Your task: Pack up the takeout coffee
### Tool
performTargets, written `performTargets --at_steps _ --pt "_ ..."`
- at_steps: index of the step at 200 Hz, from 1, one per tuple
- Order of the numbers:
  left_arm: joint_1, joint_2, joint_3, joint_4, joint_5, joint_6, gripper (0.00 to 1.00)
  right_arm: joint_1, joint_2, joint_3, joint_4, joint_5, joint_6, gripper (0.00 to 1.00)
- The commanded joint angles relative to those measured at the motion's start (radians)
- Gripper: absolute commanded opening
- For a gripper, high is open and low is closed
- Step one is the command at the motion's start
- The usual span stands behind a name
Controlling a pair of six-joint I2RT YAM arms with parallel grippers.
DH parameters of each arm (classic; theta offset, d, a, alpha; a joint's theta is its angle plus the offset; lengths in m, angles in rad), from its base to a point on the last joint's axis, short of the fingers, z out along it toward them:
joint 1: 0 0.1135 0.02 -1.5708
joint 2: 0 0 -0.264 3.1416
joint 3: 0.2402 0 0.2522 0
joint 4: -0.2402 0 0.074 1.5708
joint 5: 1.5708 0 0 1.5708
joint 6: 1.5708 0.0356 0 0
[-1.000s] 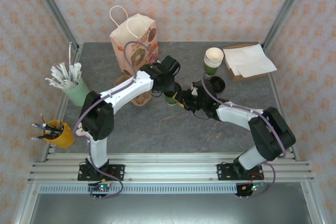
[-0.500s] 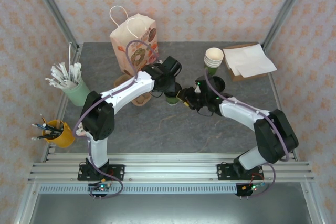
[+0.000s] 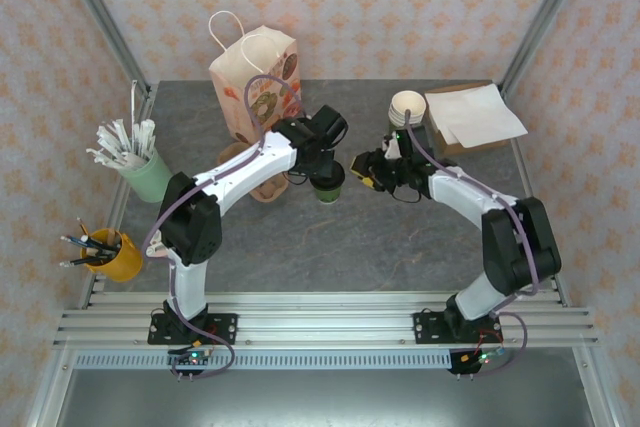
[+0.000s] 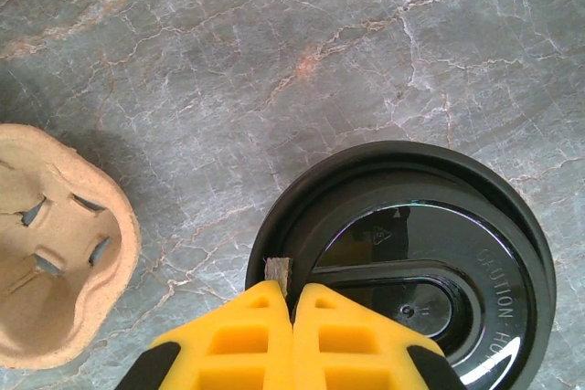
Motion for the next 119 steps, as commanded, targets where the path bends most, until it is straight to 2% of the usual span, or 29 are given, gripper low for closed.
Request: performTargets --at_steps 1,28,86,119 --pt "-0.01 0.046 -0.011 -0.106 0.024 0.017 0.0 0.002 0.016 0.014 0.034 -0.101 -0.032 0.4" --pt "-0.011 0.049 -0.01 -0.105 0.027 0.016 0.0 0.002 0.016 -0.01 0.101 -0.154 -0.001 0.4" --pt "-0.011 0.052 -0.005 -0.105 0.032 0.014 0.0 0.013 0.046 -0.035 0.1 -0.134 -0.003 0.38" --pt "-0.011 0.056 -0.014 -0.095 0.042 0.012 0.0 0.032 0.092 -0.054 0.089 -0.095 0.002 0.33"
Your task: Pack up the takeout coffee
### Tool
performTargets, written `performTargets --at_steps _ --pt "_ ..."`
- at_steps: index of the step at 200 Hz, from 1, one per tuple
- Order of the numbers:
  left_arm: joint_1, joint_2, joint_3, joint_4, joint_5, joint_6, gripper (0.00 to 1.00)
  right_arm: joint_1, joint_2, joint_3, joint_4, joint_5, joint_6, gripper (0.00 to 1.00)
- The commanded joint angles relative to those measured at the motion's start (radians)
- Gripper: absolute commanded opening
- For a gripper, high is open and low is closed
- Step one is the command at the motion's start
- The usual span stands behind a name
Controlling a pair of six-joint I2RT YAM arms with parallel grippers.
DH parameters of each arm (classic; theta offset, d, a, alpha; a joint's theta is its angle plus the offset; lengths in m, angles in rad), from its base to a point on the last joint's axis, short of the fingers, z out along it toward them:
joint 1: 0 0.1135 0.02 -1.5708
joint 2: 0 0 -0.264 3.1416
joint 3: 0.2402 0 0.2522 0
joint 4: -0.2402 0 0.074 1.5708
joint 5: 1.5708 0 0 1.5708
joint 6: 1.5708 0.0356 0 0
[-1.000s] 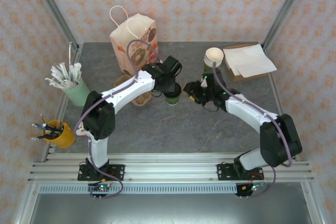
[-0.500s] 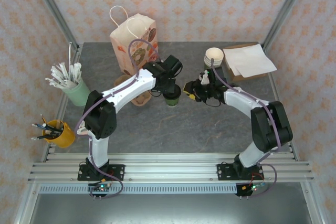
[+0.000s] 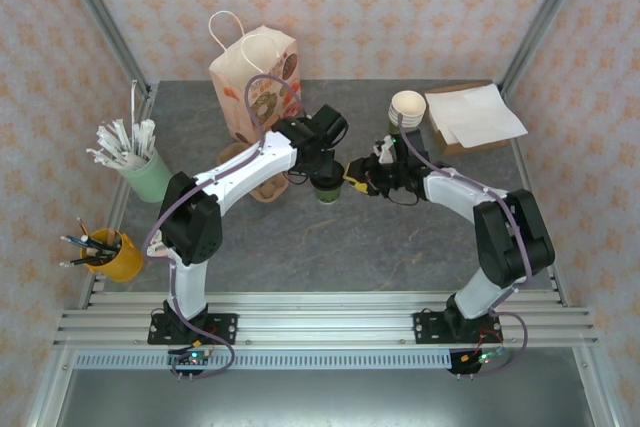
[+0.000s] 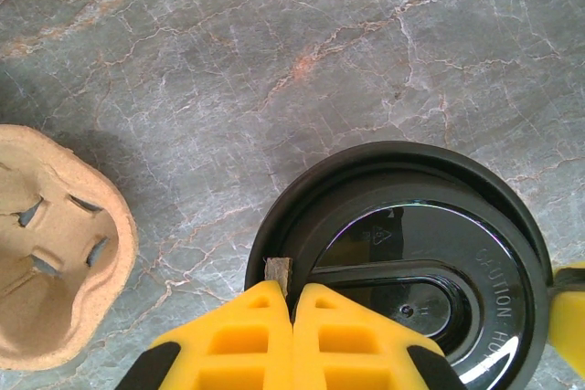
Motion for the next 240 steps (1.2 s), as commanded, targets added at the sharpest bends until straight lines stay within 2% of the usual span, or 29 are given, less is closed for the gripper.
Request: performTargets --at_steps 1,44,78,113,139,171,187,214,240 --pt "-0.011 0.055 -0.016 -0.095 0.035 0.013 0.0 0.02 0.044 -0.026 0.007 0.027 0.001 0.32" --pt "-0.013 0.076 -0.064 -0.062 0.056 0.014 0.0 0.063 0.095 -0.087 -0.109 0.183 0.013 0.21" --pt "-0.014 0.077 -0.246 0.036 0.091 0.0 0.0 0.099 0.147 -0.171 -0.209 0.304 -0.016 0.18" --pt "-0.014 0.062 -0.406 0.112 0.108 -0.009 0.0 0.1 0.223 -0.276 -0.182 0.314 -0.017 0.16" --pt "-0.013 0.039 -0.328 0.04 0.05 0.059 0.0 0.097 0.097 -0.193 -0.191 0.256 -0.006 0.2" --pt "0.004 0.003 -0.146 -0.05 0.0 0.2 0.0 0.049 -0.056 0.099 -0.218 0.153 -0.026 0.29" --pt "0.006 0.01 -0.06 -0.098 0.007 0.262 0.0 0.012 -0.05 0.217 -0.243 0.092 -0.068 0.32" --pt "0.006 0.014 0.009 -0.128 0.055 0.34 0.0 -0.028 0.019 0.284 -0.239 -0.002 -0.104 0.33" --pt "0.006 0.023 0.021 -0.121 0.08 0.366 0.0 -0.031 0.091 0.316 -0.229 -0.013 -0.11 0.33"
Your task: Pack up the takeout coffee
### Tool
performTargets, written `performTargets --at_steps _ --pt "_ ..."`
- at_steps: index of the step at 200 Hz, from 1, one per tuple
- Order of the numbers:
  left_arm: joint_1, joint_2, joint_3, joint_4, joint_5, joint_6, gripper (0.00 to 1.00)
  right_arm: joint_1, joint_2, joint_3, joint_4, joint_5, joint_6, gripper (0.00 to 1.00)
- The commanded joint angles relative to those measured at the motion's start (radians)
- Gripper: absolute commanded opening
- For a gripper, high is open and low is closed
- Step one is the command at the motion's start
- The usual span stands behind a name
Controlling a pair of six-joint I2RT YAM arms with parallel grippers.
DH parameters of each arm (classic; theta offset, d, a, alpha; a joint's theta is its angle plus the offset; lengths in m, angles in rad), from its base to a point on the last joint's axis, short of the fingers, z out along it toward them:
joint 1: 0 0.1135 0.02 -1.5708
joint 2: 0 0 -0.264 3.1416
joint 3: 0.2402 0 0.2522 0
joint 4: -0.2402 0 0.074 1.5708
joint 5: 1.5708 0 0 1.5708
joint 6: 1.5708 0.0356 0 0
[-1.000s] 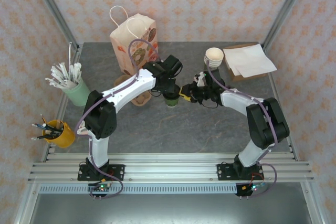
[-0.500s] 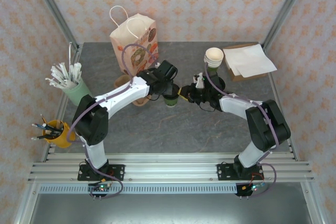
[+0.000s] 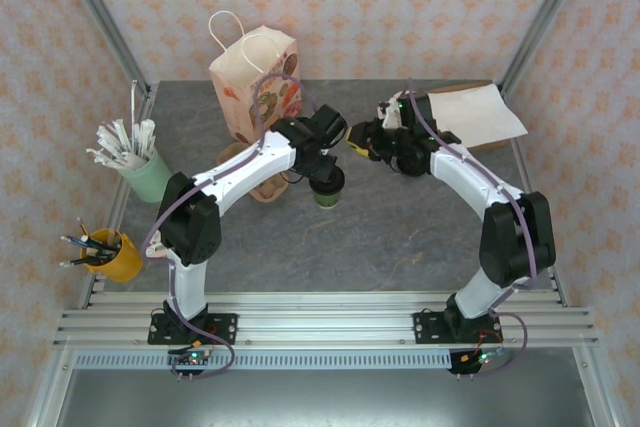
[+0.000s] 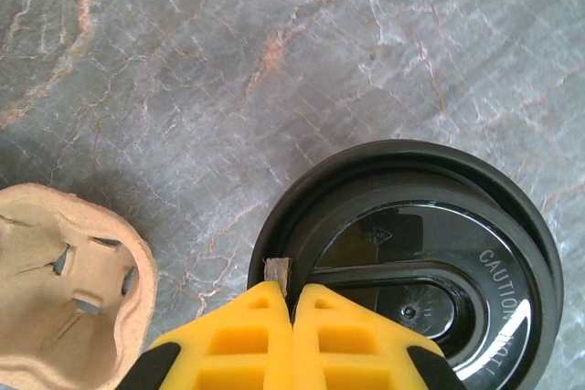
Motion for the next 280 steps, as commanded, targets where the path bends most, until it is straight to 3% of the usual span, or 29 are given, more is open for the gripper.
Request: performTargets --at_steps 1,30,66,162,224,280 --pt "0.004 0.033 0.021 -0.104 0.045 0.079 0.0 0.004 0.086 0.018 -0.063 -0.045 -0.039 0.33" --pt "0.004 0.052 0.038 -0.102 0.056 0.067 0.0 0.005 0.162 0.054 -0.153 -0.027 -0.112 0.33" --pt "0.004 0.039 0.03 -0.084 0.046 0.057 0.0 0.004 0.166 0.005 -0.096 -0.133 -0.099 0.32" --pt "0.001 0.012 -0.061 0.007 0.068 0.03 0.0 0.029 0.188 -0.091 -0.102 -0.152 -0.117 0.31" --pt "-0.002 -0.022 -0.1 0.027 0.045 0.024 0.0 0.026 0.083 -0.079 -0.009 -0.066 -0.009 0.33" --pt "-0.003 -0.017 -0.083 0.022 0.054 0.024 0.0 0.04 0.056 -0.122 0.024 -0.102 0.002 0.34"
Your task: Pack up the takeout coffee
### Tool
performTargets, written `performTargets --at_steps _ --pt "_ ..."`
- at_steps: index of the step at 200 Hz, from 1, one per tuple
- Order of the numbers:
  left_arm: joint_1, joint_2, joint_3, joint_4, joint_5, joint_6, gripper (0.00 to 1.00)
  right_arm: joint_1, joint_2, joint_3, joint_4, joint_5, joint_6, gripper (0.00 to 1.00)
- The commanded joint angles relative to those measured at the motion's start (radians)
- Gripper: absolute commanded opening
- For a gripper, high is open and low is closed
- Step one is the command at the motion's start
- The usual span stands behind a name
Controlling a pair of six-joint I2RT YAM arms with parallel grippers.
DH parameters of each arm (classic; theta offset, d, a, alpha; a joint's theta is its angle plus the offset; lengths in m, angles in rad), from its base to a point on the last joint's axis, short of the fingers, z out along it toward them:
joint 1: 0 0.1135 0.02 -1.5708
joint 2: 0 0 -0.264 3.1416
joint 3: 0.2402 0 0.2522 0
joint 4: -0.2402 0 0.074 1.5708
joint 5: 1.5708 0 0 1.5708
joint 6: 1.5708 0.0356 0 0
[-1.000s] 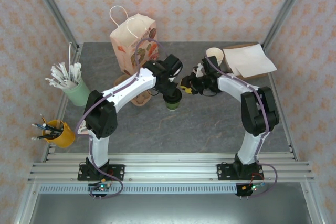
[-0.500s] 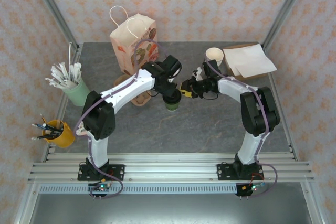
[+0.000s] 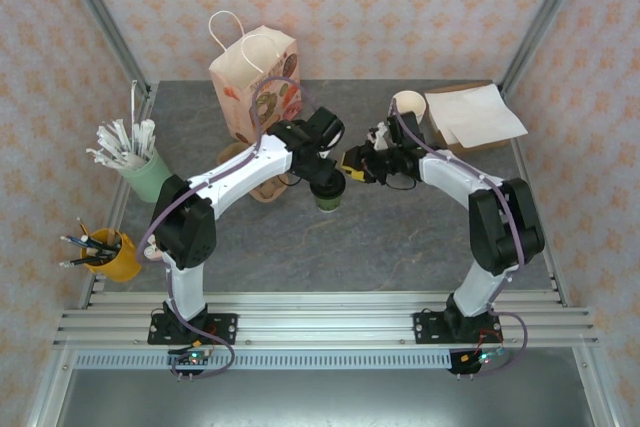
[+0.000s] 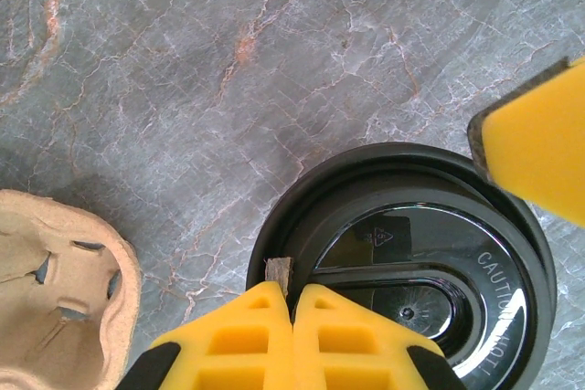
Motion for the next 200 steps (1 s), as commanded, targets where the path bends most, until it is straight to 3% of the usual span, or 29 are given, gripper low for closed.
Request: performTargets --at_steps 1,75,134,200 --pt "-0.003 0.022 -0.02 -0.03 0.016 -0.008 0.0 0.015 -0.014 -0.024 0.029 -0.024 0.014 0.34" --pt "-0.003 0.029 -0.035 -0.004 0.037 -0.011 0.0 0.03 0.034 -0.06 0.025 0.008 0.018 0.31" --pt "-0.003 0.022 -0.051 0.022 0.053 0.007 0.0 0.036 0.028 -0.034 -0.075 0.041 -0.067 0.32" --pt "-0.004 0.019 -0.069 0.06 0.06 -0.01 0.0 0.06 0.027 -0.041 -0.094 -0.019 -0.091 0.33"
